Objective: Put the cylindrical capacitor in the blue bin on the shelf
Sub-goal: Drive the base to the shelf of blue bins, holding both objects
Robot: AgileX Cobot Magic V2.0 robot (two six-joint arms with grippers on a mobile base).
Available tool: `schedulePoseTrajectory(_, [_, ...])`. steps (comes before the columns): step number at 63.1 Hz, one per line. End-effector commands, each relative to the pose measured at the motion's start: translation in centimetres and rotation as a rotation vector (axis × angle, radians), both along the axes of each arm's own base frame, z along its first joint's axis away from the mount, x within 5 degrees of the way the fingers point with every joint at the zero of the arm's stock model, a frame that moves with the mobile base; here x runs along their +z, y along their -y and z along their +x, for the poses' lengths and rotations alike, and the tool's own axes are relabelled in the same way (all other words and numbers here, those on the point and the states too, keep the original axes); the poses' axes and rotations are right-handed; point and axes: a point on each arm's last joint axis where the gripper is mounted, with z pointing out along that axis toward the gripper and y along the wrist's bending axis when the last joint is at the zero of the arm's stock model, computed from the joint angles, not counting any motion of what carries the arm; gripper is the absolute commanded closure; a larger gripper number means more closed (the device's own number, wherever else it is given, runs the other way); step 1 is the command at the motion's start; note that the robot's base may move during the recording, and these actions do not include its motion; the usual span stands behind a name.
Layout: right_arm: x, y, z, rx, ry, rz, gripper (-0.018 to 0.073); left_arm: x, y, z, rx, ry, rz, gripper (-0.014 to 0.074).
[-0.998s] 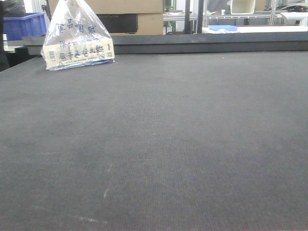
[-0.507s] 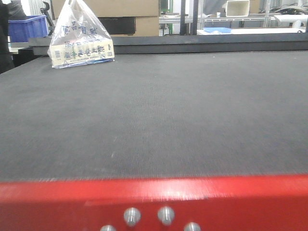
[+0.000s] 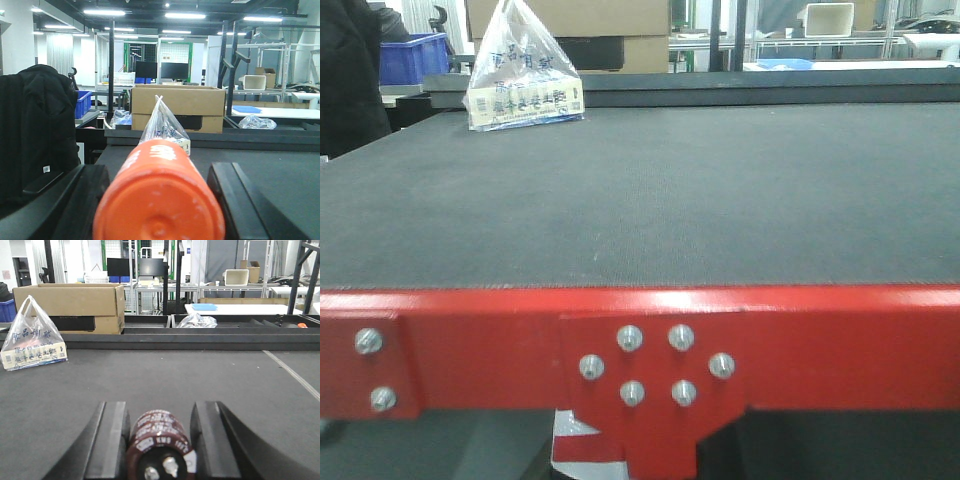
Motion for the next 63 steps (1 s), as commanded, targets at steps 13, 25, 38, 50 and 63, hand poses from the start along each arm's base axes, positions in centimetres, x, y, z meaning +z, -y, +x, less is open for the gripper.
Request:
schedulePoseTrajectory(13, [0.09, 0.02, -0.1, -0.002, 0.019, -0.01, 0.0722, 0.28, 0.03, -0.19, -0.007, 0.028, -0.007, 0.0708])
schedulePoseTrajectory(25, [0.09, 0.02, -0.1, -0.002, 0.019, -0.01, 0.0722, 0.28, 0.03, -0.19, -0.007, 0.028, -0.007, 0.0708])
schedulePoseTrajectory(38, [0.09, 0.02, -0.1, -0.002, 0.019, -0.01, 0.0722, 0.28, 0.03, -0.19, -0.007, 0.028, -0.007, 0.0708])
schedulePoseTrajectory(50, [0.09, 0.02, -0.1, -0.002, 0.019, -0.01, 0.0722, 0.28, 0.03, -0.19, -0.007, 0.028, -0.007, 0.0708])
schedulePoseTrajectory(63, [0.09, 0.02, -0.1, -0.002, 0.019, -0.01, 0.0722, 0.29, 0.03, -0.19, -0.007, 0.03, -0.007, 0.0708])
